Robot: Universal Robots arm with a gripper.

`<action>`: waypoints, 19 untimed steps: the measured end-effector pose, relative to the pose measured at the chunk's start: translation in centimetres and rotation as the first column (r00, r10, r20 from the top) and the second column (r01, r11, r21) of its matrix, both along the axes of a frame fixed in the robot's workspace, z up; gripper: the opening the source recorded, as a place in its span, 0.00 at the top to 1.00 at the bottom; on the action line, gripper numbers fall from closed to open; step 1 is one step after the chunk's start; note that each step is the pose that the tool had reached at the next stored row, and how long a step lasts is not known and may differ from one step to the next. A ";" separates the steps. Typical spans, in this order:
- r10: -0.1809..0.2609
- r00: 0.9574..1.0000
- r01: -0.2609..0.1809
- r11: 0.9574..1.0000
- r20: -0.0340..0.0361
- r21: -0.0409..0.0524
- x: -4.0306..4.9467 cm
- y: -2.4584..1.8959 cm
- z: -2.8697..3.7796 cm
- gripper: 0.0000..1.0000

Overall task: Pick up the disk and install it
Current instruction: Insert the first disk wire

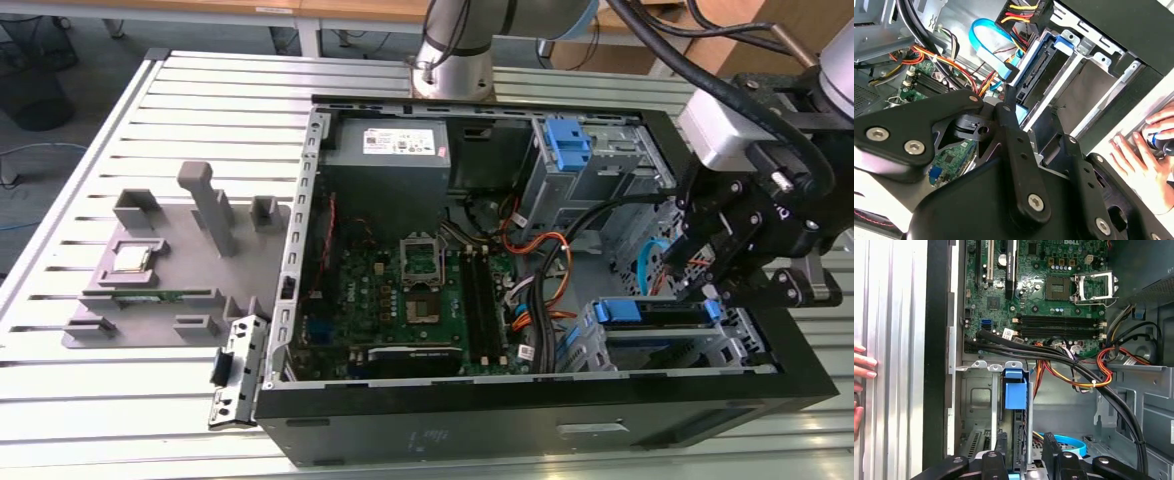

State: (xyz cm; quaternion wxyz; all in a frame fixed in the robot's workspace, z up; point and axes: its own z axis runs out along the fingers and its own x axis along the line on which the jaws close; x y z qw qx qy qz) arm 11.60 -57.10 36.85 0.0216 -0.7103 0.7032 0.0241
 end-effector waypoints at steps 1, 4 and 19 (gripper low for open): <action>0.000 1.000 0.000 1.000 0.000 0.000 0.00 0.00 0.00 0.58; 0.000 1.000 0.000 1.000 0.000 0.000 0.00 0.08 0.03 0.58; 0.000 1.000 0.000 1.000 0.000 0.000 -0.01 1.83 -0.01 0.58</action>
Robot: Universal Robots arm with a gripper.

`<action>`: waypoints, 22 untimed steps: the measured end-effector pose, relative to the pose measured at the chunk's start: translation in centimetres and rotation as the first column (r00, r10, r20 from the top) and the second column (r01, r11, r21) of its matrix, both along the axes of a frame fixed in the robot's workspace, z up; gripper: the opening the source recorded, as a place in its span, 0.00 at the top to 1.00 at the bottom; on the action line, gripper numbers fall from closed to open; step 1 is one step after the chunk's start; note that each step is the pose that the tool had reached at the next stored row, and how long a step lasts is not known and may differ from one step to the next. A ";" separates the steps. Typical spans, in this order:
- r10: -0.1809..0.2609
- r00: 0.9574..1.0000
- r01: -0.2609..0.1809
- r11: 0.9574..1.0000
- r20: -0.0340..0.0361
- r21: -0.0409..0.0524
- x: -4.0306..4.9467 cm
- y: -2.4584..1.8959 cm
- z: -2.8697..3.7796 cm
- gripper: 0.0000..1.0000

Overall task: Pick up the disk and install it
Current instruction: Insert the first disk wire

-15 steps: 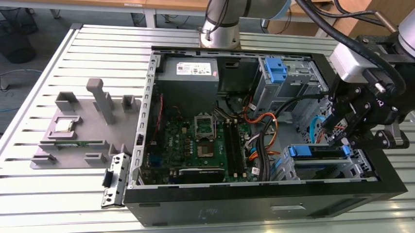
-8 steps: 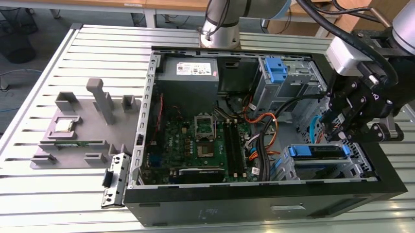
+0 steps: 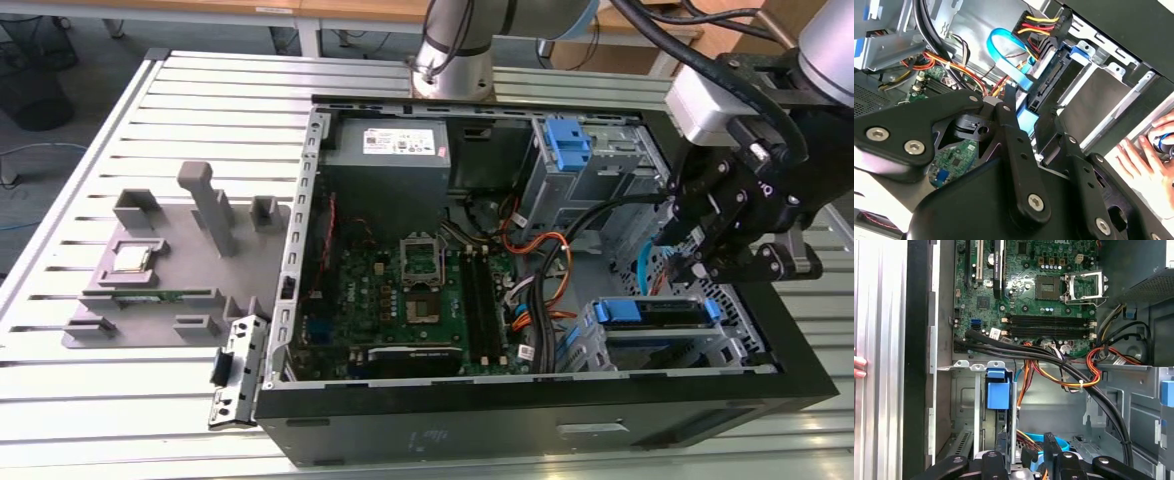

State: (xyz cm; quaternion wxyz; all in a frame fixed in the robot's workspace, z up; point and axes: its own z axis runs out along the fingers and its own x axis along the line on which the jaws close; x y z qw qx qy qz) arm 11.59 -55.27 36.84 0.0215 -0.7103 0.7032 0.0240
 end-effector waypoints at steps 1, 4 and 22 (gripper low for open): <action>0.000 1.000 0.000 1.000 0.000 0.000 0.00 0.10 -0.01 0.58; 0.000 1.000 0.000 1.000 0.000 0.000 0.01 0.35 -0.04 0.58; -0.002 1.000 0.002 1.000 -0.001 -0.007 1.67 0.37 -0.49 0.58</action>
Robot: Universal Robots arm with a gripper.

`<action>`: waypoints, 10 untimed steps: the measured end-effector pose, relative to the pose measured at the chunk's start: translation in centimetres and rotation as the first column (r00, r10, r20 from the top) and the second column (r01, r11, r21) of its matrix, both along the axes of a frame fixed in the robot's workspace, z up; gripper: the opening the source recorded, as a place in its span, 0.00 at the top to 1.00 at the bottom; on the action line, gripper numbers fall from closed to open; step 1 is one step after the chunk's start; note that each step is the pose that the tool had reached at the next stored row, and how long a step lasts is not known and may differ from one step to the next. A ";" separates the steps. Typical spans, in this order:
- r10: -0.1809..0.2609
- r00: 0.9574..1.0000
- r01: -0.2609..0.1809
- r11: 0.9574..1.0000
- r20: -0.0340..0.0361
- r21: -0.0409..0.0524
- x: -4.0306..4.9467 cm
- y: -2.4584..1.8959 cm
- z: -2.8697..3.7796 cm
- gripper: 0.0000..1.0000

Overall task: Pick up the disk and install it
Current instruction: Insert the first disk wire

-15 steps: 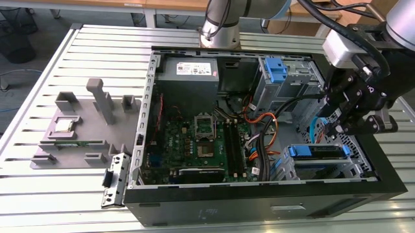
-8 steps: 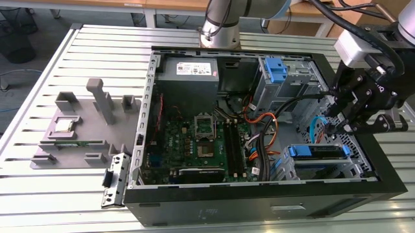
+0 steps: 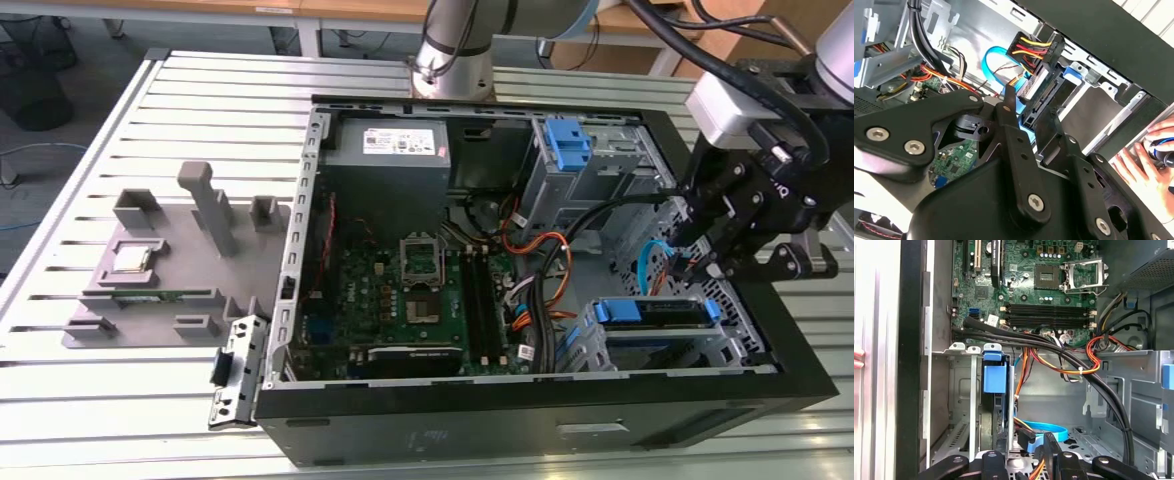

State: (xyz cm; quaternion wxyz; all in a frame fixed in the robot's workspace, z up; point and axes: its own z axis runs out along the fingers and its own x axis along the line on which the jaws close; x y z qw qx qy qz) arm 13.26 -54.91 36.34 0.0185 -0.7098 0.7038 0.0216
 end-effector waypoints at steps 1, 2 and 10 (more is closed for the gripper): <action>-0.001 1.000 0.001 1.000 0.000 -0.001 -0.06 -0.04 -0.04 0.58; -0.002 1.000 0.002 1.000 0.000 -0.001 -0.13 -0.06 -0.07 0.58; -0.003 1.000 0.003 1.000 0.000 -0.002 -0.27 -0.07 -0.11 0.58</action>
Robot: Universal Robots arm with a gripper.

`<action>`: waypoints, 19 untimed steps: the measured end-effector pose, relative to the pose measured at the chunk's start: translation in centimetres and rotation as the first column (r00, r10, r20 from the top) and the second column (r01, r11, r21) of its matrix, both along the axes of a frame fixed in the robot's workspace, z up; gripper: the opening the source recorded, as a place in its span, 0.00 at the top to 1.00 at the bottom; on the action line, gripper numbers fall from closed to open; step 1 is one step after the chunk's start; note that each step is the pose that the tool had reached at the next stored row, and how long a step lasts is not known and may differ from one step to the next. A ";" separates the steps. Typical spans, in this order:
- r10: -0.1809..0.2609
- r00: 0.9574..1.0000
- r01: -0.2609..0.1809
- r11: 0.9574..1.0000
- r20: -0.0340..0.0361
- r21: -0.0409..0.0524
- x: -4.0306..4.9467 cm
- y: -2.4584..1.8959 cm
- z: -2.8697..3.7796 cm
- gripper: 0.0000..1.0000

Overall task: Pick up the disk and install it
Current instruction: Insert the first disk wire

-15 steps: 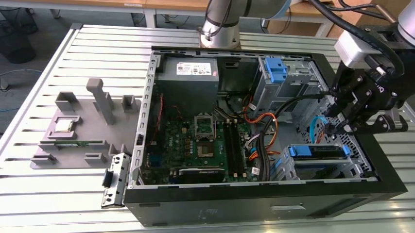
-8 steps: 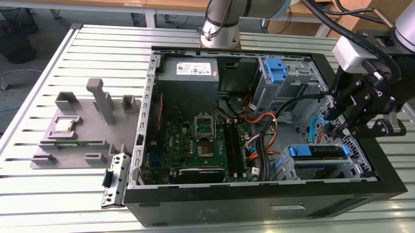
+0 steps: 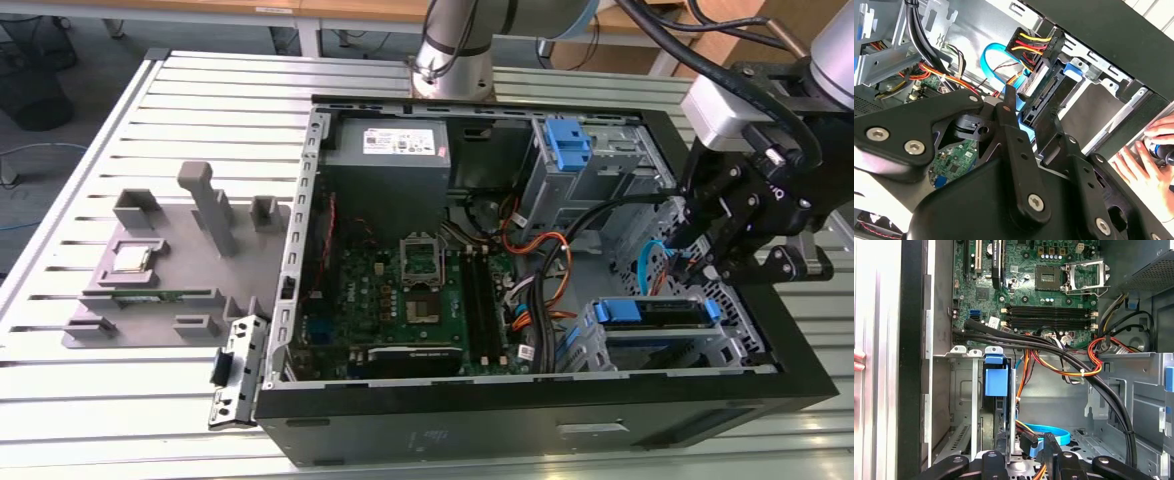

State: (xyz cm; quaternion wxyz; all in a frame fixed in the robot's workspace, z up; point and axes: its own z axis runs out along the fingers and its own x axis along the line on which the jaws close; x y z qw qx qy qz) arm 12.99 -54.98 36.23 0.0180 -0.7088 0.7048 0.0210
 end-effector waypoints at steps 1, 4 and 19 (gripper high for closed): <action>0.000 1.000 0.000 1.000 0.000 0.000 0.00 0.00 0.00 0.58; 0.000 1.000 0.000 1.000 0.000 0.000 0.00 0.00 0.00 0.58; 0.000 1.000 0.000 1.000 0.000 0.000 -0.02 0.00 0.00 0.90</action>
